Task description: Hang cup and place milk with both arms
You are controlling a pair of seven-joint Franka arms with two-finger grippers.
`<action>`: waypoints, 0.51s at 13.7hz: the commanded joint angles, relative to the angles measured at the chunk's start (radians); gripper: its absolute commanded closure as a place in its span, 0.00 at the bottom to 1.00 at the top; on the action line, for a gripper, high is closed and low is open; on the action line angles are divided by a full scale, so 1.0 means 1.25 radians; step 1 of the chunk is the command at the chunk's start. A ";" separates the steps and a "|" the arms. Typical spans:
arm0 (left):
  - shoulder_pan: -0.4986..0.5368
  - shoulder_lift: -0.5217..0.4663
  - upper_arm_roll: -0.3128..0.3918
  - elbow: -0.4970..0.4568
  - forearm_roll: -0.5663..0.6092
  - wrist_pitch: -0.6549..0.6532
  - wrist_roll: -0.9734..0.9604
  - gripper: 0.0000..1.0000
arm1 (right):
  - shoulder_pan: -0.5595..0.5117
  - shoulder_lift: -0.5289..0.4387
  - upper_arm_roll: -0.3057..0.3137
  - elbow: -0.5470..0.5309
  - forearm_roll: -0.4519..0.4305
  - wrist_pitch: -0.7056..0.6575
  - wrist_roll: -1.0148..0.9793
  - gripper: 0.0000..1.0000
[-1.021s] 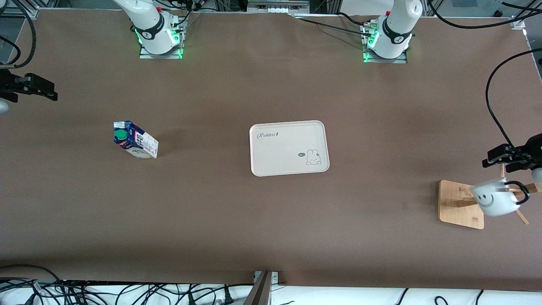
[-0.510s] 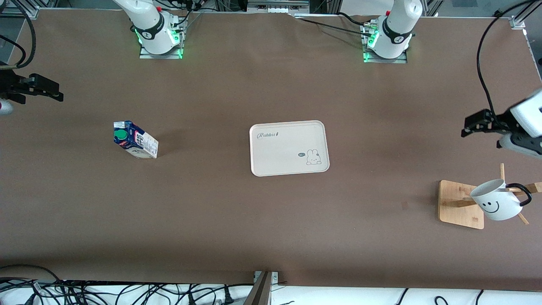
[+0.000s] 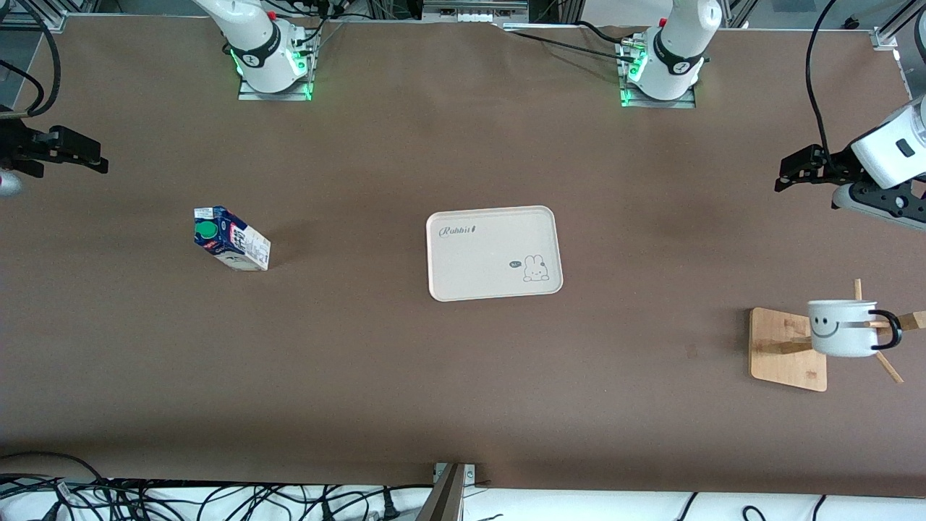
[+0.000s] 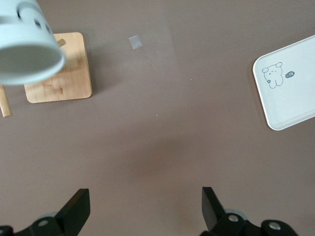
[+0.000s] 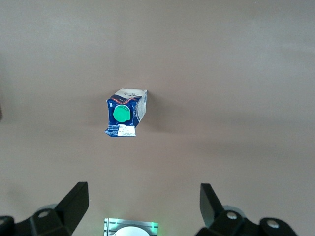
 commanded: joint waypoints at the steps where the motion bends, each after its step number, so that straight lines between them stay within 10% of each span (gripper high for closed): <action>1: 0.015 -0.019 -0.019 -0.023 0.016 0.016 -0.044 0.00 | -0.006 0.003 -0.002 0.013 0.015 -0.007 -0.011 0.00; 7: 0.015 -0.021 -0.030 -0.021 0.016 0.042 -0.174 0.00 | -0.007 0.003 -0.002 0.013 0.015 -0.007 -0.011 0.00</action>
